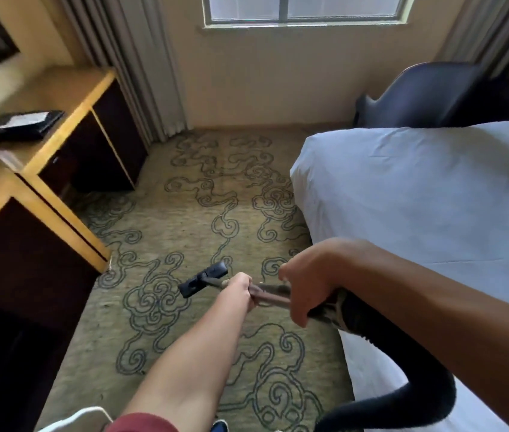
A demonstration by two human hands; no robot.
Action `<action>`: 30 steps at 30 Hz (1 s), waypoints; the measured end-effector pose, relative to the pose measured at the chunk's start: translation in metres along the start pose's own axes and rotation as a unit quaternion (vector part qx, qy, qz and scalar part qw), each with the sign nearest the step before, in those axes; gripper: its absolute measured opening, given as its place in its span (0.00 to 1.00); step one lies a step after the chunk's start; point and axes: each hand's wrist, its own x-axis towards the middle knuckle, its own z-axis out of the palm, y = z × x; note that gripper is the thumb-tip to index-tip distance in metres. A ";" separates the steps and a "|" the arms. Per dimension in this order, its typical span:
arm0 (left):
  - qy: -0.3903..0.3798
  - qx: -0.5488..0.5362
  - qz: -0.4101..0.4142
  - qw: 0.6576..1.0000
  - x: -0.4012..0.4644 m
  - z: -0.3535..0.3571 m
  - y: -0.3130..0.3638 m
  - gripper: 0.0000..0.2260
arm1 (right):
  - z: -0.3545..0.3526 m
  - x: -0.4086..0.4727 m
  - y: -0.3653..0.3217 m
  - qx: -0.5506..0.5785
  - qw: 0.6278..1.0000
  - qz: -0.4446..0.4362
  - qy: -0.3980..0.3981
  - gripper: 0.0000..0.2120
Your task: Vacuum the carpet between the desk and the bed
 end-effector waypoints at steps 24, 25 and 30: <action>0.109 -0.152 0.023 0.982 -0.041 -0.309 -0.037 0.13 | 0.004 0.133 -0.314 -0.311 0.944 0.032 0.103 0.22; 0.096 -0.181 0.017 0.979 -0.045 -0.313 -0.040 0.15 | 0.014 0.142 -0.329 -0.338 0.934 0.037 0.106 0.22; 0.056 -0.260 0.036 0.963 -0.065 -0.331 -0.052 0.21 | 0.030 0.177 -0.376 -0.307 0.945 -0.015 0.114 0.23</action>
